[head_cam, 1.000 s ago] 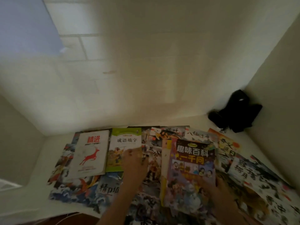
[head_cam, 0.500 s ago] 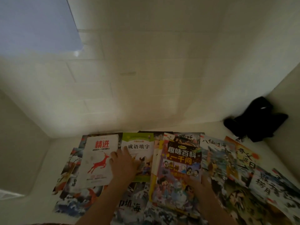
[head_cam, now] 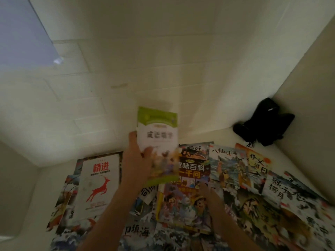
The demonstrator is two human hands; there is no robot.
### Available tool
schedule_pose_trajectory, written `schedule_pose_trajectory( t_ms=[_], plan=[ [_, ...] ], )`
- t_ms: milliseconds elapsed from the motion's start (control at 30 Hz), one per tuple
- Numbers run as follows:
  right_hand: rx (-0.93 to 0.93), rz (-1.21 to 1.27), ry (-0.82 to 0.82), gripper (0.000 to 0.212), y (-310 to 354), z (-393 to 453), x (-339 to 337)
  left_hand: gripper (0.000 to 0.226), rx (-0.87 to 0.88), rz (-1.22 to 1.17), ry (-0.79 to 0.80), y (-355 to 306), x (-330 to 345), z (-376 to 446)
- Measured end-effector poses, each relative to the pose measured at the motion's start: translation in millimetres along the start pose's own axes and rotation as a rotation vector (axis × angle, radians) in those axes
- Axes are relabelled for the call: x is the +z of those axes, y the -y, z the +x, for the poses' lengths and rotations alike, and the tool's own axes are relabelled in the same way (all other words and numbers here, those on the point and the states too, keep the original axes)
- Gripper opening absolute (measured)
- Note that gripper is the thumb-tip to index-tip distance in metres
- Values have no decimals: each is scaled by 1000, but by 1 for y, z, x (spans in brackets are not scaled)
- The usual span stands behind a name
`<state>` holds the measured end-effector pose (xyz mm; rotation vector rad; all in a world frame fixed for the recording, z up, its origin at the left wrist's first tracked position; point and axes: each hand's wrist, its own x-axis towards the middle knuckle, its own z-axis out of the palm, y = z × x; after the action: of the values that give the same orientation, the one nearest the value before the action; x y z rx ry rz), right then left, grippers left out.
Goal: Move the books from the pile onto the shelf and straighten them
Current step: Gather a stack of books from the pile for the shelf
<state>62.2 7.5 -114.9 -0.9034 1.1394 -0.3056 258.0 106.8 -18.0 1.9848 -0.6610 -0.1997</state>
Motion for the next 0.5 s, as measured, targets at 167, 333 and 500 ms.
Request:
schedule_pose_trajectory(
  t_ms=[167, 333, 500],
  plan=[
    [62, 174, 159, 75, -4, -3, -9, 45, -169, -59, 478, 27, 48, -43],
    [-55, -178, 37, 115, -13, 12, -9, 33, -136, 309, 82, 102, 32, -57],
    [-62, -205, -62, 116, -16, 11, -8, 79, -529, 699, -76, 191, -54, -44]
  ],
)
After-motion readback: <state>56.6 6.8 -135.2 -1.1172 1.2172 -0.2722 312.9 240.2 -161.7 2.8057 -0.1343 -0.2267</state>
